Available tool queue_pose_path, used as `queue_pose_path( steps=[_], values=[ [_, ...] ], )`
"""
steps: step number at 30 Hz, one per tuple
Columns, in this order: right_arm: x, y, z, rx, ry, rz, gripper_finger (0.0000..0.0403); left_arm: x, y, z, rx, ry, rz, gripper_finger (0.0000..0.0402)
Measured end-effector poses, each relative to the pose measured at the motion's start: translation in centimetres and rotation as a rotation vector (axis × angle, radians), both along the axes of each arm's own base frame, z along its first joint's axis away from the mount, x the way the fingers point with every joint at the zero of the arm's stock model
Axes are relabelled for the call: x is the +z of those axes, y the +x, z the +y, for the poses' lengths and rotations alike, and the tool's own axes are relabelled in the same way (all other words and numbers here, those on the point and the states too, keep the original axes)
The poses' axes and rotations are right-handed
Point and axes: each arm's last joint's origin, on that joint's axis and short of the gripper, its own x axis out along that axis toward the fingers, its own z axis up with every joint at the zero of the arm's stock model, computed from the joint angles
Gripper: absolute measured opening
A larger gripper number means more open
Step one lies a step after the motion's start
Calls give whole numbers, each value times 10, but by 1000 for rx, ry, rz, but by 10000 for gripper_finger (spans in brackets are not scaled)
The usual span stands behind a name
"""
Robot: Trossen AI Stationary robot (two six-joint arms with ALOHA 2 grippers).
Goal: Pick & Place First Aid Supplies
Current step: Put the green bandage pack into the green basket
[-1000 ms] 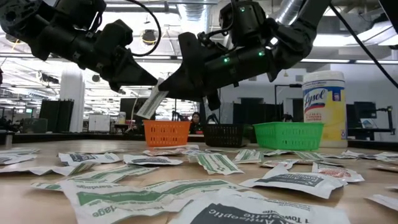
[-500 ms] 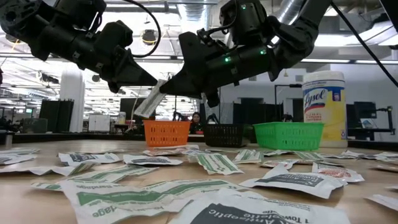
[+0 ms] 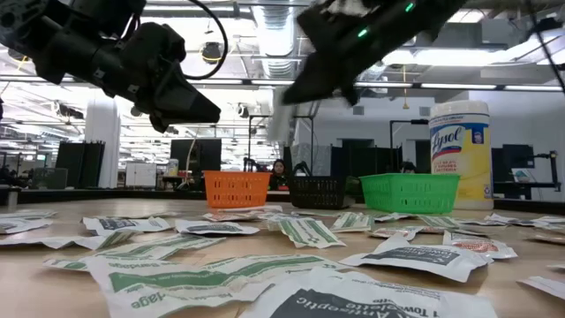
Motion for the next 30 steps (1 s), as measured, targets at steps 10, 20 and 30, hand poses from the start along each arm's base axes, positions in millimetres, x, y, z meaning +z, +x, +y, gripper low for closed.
queue_pose_path(
  steps=[10, 20, 30],
  values=[
    [1, -93, -8, -155, 70, -3, 0, 0, -1, -11, -52, 0, 0, 88],
    [-38, -150, -33, -252, 198, 9, 0, 0, -2, -12, -50, 2, -2, 88],
    [-51, -164, -48, -353, 230, 167, 0, 0, -1, -12, -48, 2, -5, 88]
  ],
)
